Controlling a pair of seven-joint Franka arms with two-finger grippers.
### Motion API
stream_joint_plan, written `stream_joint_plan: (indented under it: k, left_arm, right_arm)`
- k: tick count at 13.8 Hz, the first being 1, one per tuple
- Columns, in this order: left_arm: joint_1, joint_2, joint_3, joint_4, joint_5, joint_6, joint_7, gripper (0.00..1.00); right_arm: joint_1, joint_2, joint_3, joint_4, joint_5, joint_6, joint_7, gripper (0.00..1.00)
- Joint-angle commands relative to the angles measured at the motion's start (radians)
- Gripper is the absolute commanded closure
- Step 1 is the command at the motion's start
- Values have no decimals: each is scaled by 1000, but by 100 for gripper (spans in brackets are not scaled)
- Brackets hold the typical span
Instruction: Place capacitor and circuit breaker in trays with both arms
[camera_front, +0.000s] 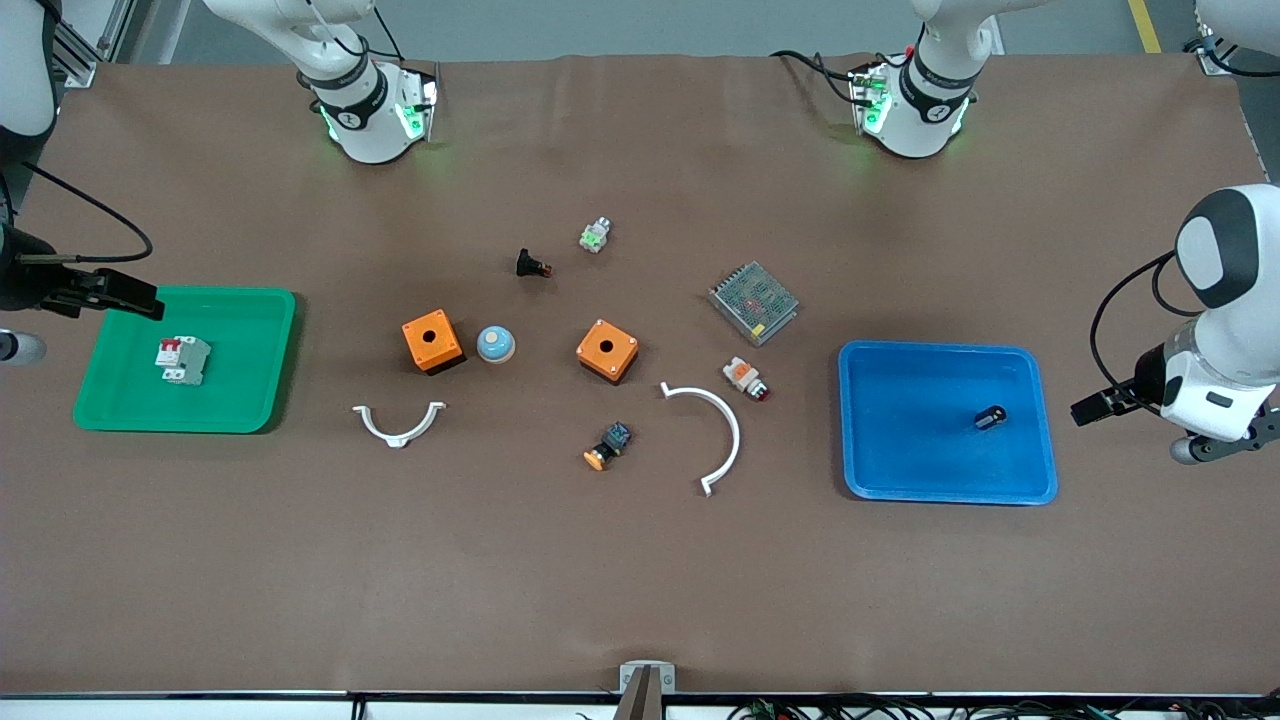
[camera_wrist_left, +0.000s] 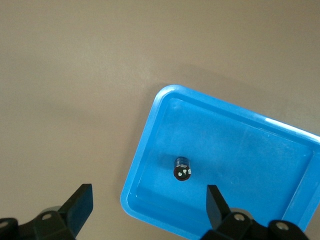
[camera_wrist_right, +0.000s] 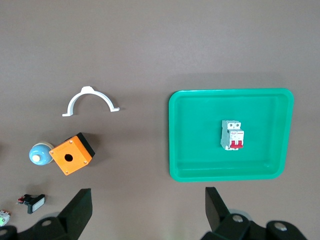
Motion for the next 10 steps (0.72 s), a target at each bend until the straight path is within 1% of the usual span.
stream_joint_plan:
  k: [1, 3, 5, 8, 10]
  left_arm:
    - [12, 11, -6, -8, 1, -13, 37, 0]
    - [9, 2, -6, -10, 1, -14, 39, 0]
    - [9, -13, -12, -2, 1, -51, 39, 0]
    - [8, -39, -15, -5, -1, -56, 39, 0]
    - [8, -50, -17, -7, -5, -56, 42, 0]
  right_arm:
    - [7, -2, -4, 42, -19, -7, -6, 0]
    - [3, -2, -5, 77, -20, 2, 0, 0]
    - [-1, -2, -7, 99, -14, 5, 3, 0]
    - [1, -2, -7, 100, -16, 10, 3, 0]
    - [-22, -18, -10, 88, -4, 24, -3, 0]
